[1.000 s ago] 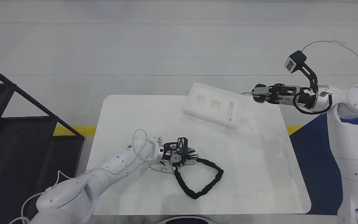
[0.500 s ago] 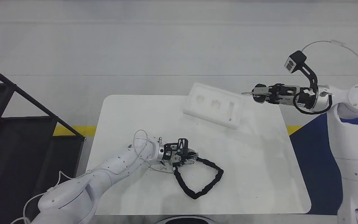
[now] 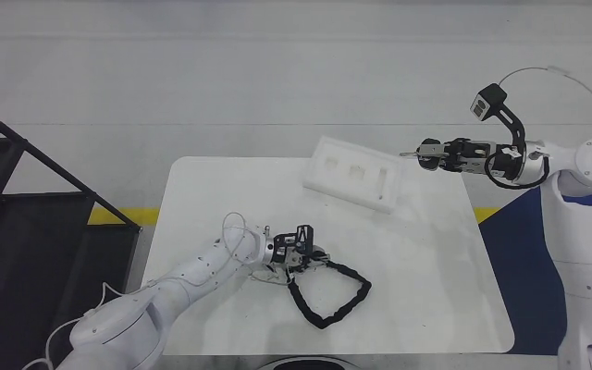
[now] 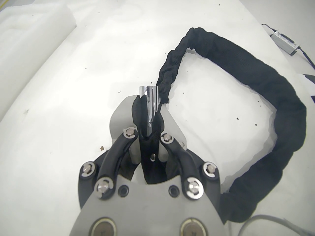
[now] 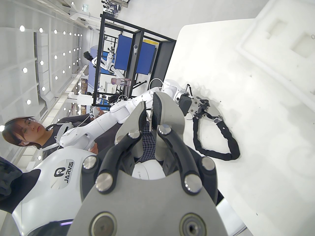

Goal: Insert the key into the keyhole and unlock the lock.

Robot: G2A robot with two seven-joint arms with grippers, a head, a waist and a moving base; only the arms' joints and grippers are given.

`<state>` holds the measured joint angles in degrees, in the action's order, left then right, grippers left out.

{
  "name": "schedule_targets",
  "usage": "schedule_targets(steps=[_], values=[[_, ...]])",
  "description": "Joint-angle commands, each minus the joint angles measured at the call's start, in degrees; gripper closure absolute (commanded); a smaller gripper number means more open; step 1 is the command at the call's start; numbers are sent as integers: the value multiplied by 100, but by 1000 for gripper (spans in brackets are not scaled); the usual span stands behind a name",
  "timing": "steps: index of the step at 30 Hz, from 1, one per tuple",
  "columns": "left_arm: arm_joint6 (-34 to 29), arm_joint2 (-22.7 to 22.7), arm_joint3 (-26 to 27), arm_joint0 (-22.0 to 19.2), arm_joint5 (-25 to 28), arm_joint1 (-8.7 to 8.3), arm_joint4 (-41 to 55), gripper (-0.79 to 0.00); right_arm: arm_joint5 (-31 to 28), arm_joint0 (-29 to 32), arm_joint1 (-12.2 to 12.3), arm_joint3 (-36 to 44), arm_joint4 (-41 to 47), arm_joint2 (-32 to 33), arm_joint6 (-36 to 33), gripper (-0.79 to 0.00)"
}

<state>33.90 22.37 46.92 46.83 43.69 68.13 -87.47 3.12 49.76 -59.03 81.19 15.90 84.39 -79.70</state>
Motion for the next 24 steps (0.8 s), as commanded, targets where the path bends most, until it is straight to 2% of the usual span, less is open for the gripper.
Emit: schedule_targets(steps=[1,7,11,17,24], values=[[166,69,1,1,57,-27,37,0,0,0,0,0,0,0,0,0],[643,327,265,36,182,-185,35,0,0,0,0,0,0,0,0,0],[876,604,680,81,198,-344,52,0,0,0,0,0,0,0,0,0],[887,1160,1631,258,159,-636,77,0,25,30,20,193,-102,-28,45,0],[539,1878,2809,611,260,-930,334,0,403,-204,145,482,-382,-70,-725,0]])
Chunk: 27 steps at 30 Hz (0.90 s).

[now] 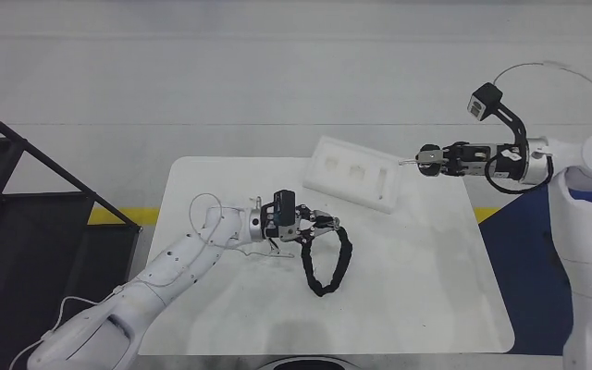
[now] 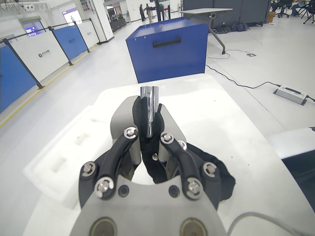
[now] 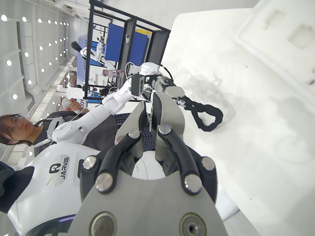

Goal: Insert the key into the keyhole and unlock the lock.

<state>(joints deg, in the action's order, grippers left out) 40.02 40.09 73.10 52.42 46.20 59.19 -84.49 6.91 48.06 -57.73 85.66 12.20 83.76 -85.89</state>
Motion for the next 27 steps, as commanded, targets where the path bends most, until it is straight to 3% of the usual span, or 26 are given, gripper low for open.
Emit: schedule_targets(steps=[1,6,13,21,27], values=[[-144,200,346,97,3,-66,68,0,46,-66,29,72,-25,-14,-182,0],[-639,573,898,272,4,-150,448,0,218,-208,128,282,-102,-122,-211,0],[-1130,786,1456,326,-232,-140,650,0,683,-423,265,409,-224,-131,-118,0],[-1331,754,1753,333,-903,-48,306,0,1270,-344,371,719,-723,-219,122,0],[-1303,515,1605,240,-1024,86,279,0,1473,-117,433,1063,-471,-274,325,0]])
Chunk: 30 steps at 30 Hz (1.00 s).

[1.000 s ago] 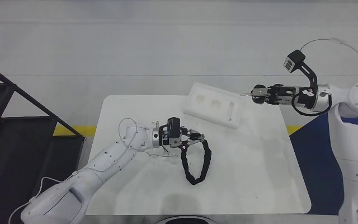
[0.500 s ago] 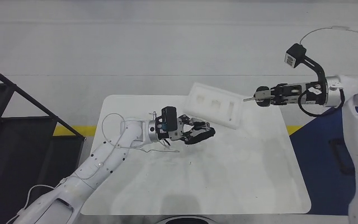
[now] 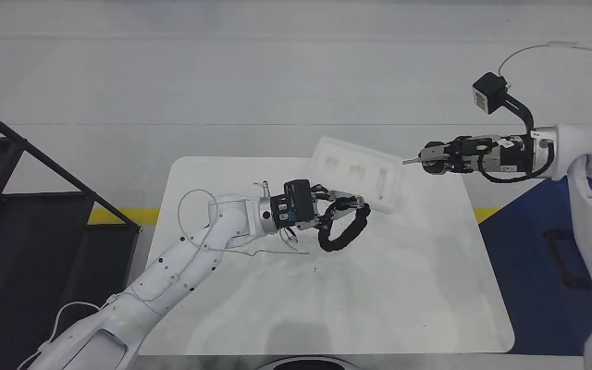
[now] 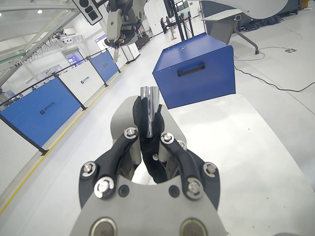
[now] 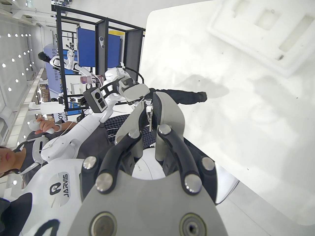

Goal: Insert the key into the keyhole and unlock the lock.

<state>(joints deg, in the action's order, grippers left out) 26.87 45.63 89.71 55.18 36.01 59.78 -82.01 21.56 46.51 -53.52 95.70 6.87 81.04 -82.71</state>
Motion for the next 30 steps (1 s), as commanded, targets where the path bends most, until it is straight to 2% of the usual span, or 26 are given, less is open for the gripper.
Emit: schedule_targets(steps=[1,4,24,26,30], values=[[21,-75,-98,-77,-19,54,40,0,11,65,23,95,83,-3,9,0],[39,-173,-208,-175,-63,124,34,0,11,65,23,95,83,-3,9,0],[39,-173,-208,-175,-63,124,34,0,11,65,23,95,83,-3,9,0],[39,-173,-208,-175,-63,124,34,0,-120,102,15,195,190,-11,147,0],[-98,-96,-145,-70,-217,115,-81,0,-298,-79,47,454,216,-132,-188,0]])
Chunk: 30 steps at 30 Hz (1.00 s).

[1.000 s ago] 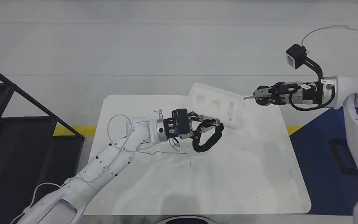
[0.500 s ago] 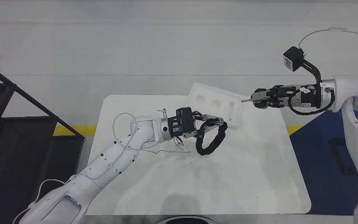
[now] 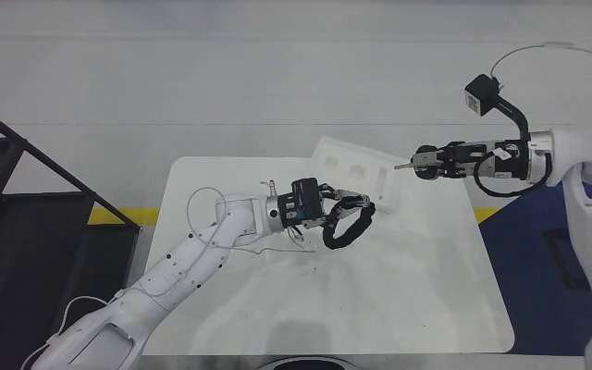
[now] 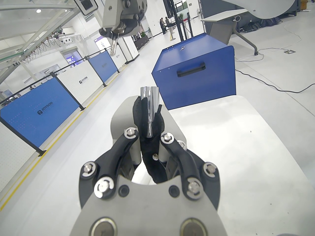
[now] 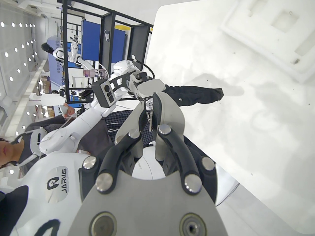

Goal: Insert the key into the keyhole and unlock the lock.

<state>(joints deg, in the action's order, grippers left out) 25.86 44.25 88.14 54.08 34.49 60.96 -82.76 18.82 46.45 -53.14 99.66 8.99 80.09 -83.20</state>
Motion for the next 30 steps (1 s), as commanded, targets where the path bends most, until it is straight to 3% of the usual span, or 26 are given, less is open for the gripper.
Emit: schedule_targets(steps=[1,6,14,30], values=[[9,71,14,60,-101,-5,-45,0,-41,-143,15,106,5,-87,-253,0],[154,113,-1,26,-206,20,-293,0,-137,-444,60,180,117,-485,-364,0],[689,-140,-181,-75,-690,204,-493,0,154,-703,228,255,124,-991,-73,0],[649,-211,-219,-11,-1020,398,-549,0,120,-1083,804,568,-64,-1690,-108,0]])
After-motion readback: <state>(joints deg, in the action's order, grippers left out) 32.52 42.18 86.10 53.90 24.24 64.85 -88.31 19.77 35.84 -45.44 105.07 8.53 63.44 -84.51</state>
